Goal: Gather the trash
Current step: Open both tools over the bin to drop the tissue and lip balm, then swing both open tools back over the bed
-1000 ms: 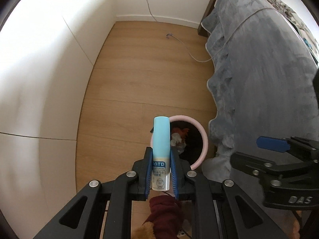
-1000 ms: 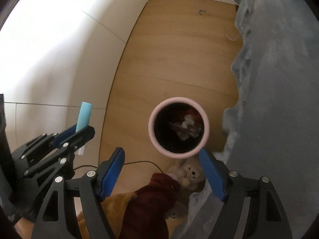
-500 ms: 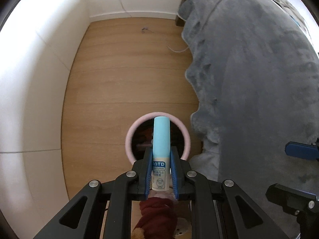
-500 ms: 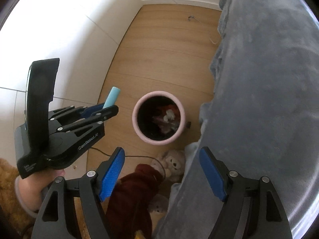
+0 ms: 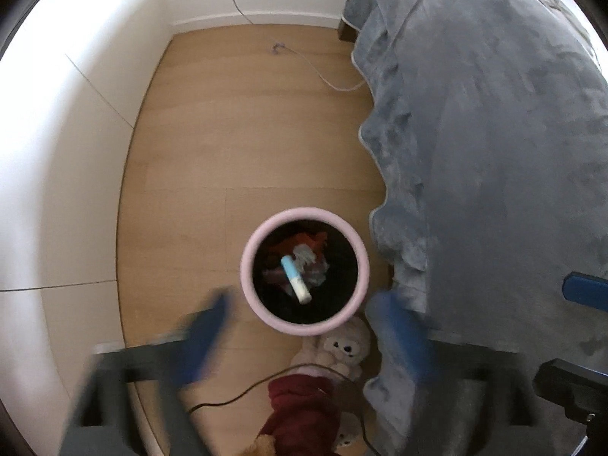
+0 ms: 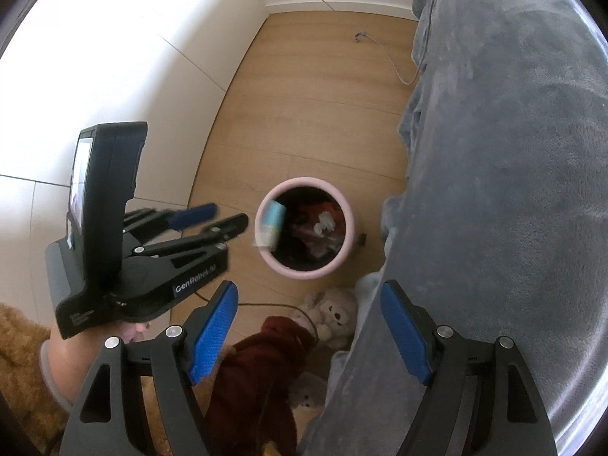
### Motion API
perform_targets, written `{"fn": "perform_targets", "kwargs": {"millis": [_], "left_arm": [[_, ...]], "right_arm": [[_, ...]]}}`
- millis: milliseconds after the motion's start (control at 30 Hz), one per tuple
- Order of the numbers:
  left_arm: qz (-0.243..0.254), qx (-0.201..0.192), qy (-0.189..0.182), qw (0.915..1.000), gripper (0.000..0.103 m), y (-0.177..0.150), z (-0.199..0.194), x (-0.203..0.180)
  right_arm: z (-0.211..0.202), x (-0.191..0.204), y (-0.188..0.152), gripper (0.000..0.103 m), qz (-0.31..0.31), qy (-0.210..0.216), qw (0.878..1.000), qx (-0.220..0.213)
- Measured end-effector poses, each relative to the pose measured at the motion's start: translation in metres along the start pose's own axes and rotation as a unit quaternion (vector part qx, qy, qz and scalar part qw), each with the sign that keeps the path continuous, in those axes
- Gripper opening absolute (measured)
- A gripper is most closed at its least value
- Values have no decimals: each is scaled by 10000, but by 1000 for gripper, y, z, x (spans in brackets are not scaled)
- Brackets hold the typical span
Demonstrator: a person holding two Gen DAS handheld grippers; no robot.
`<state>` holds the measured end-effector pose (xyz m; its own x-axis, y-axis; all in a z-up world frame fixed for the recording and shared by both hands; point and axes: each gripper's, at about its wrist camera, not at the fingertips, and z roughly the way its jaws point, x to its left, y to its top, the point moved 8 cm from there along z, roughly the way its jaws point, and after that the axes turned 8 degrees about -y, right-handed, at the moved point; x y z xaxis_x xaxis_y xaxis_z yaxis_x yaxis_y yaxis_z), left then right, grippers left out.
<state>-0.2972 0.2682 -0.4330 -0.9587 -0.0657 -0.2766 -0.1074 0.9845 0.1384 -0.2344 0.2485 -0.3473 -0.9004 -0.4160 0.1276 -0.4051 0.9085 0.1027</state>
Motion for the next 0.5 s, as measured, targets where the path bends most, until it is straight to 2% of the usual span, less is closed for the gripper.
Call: {"fn": "perform_targets", "kwargs": {"millis": [100,333,500], "left_arm": [[14,-128,5,9999,102,3,-4,2],[18,-66,39,10000,102,6,-7,3],[226,-217,77,9995,102,17,-30,-10]], "right_arm": [[2,0,0,76,23,18,10000,-12],[2,-1,0,76,61,56,10000,-14],[-16,-4,1,76,231,211,9993,-213]]}}
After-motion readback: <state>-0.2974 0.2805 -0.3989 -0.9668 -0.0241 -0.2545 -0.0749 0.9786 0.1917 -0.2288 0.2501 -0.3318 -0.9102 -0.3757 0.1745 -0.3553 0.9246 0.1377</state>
